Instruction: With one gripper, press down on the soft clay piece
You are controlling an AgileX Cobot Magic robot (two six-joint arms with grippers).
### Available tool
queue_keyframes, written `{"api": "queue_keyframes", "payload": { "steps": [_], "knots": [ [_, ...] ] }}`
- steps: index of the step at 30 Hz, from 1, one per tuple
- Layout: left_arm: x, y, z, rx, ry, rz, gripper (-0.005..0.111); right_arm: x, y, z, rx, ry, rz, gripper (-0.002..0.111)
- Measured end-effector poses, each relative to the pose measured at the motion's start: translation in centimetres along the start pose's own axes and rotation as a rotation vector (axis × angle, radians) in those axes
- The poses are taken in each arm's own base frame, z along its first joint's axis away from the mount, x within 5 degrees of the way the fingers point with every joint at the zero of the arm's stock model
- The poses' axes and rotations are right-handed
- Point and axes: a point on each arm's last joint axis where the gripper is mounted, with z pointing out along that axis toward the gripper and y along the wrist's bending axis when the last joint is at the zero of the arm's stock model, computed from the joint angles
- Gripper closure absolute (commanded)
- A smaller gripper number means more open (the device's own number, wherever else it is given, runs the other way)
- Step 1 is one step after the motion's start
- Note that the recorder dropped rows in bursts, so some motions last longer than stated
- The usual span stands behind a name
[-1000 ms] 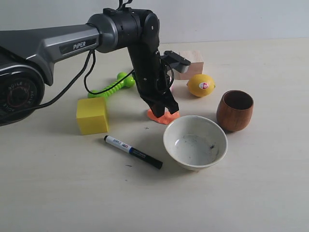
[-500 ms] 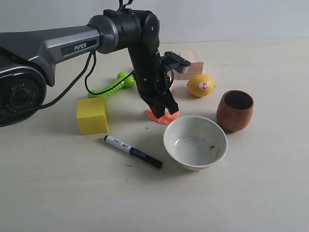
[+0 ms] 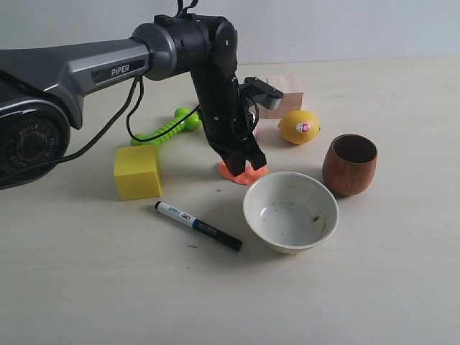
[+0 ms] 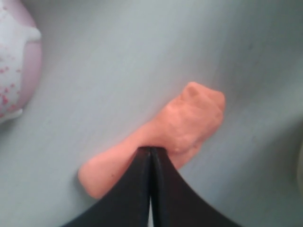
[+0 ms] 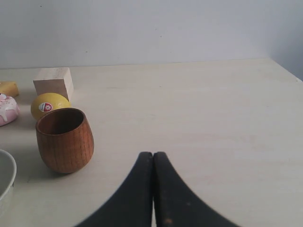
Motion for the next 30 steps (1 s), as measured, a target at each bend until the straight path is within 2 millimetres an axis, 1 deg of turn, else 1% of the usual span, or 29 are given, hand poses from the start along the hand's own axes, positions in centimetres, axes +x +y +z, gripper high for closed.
{"api": "queue_keyframes", "payload": {
  "steps": [30],
  "knots": [
    [-0.01, 0.02, -0.09, -0.005, -0.002, -0.013, 0.107, 0.0, 0.0, 0.0, 0.0, 0.0, 0.0, 0.108]
  ]
}}
